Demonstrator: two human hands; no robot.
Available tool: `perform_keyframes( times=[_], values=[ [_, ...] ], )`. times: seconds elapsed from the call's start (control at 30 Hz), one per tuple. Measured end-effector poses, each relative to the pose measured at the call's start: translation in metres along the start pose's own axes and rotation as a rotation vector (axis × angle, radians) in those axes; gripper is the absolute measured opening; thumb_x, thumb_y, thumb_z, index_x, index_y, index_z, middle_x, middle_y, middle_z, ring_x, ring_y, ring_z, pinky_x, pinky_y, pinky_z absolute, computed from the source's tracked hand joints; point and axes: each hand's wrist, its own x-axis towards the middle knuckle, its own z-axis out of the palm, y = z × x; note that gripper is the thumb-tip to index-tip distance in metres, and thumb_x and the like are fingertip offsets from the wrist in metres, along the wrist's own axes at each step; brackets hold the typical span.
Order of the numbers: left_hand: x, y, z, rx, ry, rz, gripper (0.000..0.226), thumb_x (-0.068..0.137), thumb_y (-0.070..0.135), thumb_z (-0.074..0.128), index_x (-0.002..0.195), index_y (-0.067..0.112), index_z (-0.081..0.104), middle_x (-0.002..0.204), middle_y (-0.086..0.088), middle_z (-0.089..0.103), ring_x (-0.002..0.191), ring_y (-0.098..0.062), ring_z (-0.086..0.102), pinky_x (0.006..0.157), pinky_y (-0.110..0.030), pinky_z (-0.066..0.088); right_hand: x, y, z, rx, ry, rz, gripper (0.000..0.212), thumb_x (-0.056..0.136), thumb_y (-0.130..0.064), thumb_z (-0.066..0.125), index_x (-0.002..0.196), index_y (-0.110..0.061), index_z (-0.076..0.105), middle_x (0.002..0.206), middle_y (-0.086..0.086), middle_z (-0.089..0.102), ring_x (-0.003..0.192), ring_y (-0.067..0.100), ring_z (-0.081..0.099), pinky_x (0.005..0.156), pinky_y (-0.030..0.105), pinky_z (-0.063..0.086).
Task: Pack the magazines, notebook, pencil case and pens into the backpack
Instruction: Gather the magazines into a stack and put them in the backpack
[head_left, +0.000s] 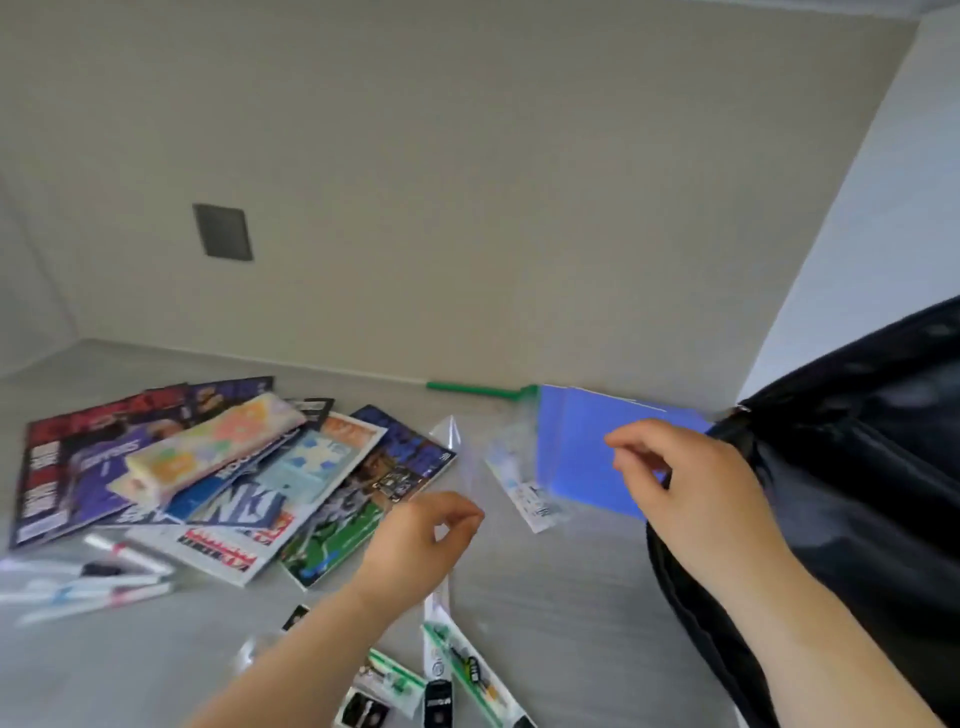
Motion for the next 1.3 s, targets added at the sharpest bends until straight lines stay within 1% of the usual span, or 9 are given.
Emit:
perform_keyframes(
  times=[0.13,0.2,0.3,0.47,0.63,0.77,1.0,1.17,1.3],
  values=[
    [-0.051,-0.056,-0.049,0.084,0.099,-0.267,0.012,0.087,0.019,0.057,0.089,0.022,0.068,0.073,0.019,0.059,0.07,0.005,0.054,0.056,0.0,0.039,-0.017,-0.008,0.067,0.185,-0.177,0.07,0.012,0.083,-0.008,0.06,0.083,-0.015,0.069,0.08,-0.004,0.068,0.08,0.015,0.058,0.07,0.022,0.04],
    [-0.068,-0.077,-0.067,0.098,0.141,-0.361,0.017,0.087,0.019,0.056,0.08,0.033,0.063,0.073,0.018,0.06,0.072,0.0,0.057,0.058,-0.002,0.037,-0.021,-0.01,0.094,0.271,-0.284,0.123,0.025,0.083,-0.005,0.06,0.07,-0.027,0.062,0.071,-0.013,0.062,0.075,0.014,0.057,0.066,0.011,0.041],
    [-0.078,-0.103,-0.088,0.1,0.164,-0.452,0.014,0.086,0.018,0.056,0.089,0.027,0.066,0.075,0.017,0.06,0.075,-0.003,0.056,0.06,-0.005,0.038,-0.02,-0.016,0.129,0.351,-0.442,0.223,0.034,0.083,-0.004,0.058,0.066,-0.033,0.052,0.072,-0.012,0.058,0.073,0.012,0.056,0.061,-0.002,0.039],
    [-0.063,-0.145,-0.123,0.131,0.165,-0.501,0.023,0.087,0.018,0.053,0.109,0.02,0.062,0.105,0.001,0.067,0.087,-0.01,0.054,0.076,-0.018,0.038,-0.007,-0.041,0.181,0.425,-0.575,0.363,0.016,0.085,-0.007,0.057,0.081,-0.022,0.057,0.081,-0.004,0.059,0.077,0.011,0.055,0.063,0.015,0.041],
    [-0.036,-0.198,-0.168,0.21,0.136,-0.516,0.037,0.087,0.023,0.054,0.124,0.023,0.05,0.133,-0.001,0.052,0.101,-0.02,0.058,0.081,-0.025,0.043,0.018,-0.083,0.247,0.512,-0.537,0.552,0.014,0.087,-0.004,0.054,0.096,-0.012,0.057,0.078,-0.003,0.06,0.073,0.018,0.057,0.074,0.035,0.052],
    [-0.007,-0.247,-0.207,0.279,0.146,-0.494,0.048,0.085,0.025,0.057,0.13,0.016,0.044,0.14,-0.005,0.043,0.118,-0.026,0.05,0.096,-0.035,0.041,0.037,-0.12,0.305,0.584,-0.535,0.673,0.026,0.088,-0.003,0.051,0.114,-0.005,0.053,0.088,0.0,0.059,0.074,0.009,0.055,0.06,0.02,0.046],
    [0.061,-0.296,-0.227,0.528,-0.011,-0.496,0.064,0.084,0.051,0.048,0.137,0.022,0.027,0.148,-0.006,0.028,0.135,-0.031,0.024,0.112,-0.045,0.021,0.038,-0.13,0.347,0.582,-0.308,0.909,0.034,0.088,-0.003,0.053,0.121,0.0,0.048,0.129,0.018,0.055,0.109,0.025,0.053,0.098,0.039,0.041],
    [0.1,-0.313,-0.224,0.619,-0.031,-0.403,0.072,0.079,0.06,0.045,0.137,0.022,0.026,0.149,-0.007,0.028,0.139,-0.027,0.018,0.115,-0.044,0.011,0.045,-0.117,0.346,0.554,-0.056,1.063,0.035,0.086,-0.001,0.054,0.121,-0.002,0.051,0.132,0.019,0.051,0.119,0.031,0.049,0.097,0.036,0.038],
    [0.118,-0.326,-0.23,0.58,-0.127,-0.508,0.079,0.074,0.066,0.048,0.135,0.021,0.027,0.143,-0.009,0.036,0.136,-0.03,0.026,0.114,-0.044,0.017,0.052,-0.108,0.346,0.554,0.029,1.141,0.033,0.086,-0.004,0.055,0.119,0.001,0.051,0.125,0.023,0.055,0.099,0.028,0.051,0.086,0.036,0.039]
  ],
)
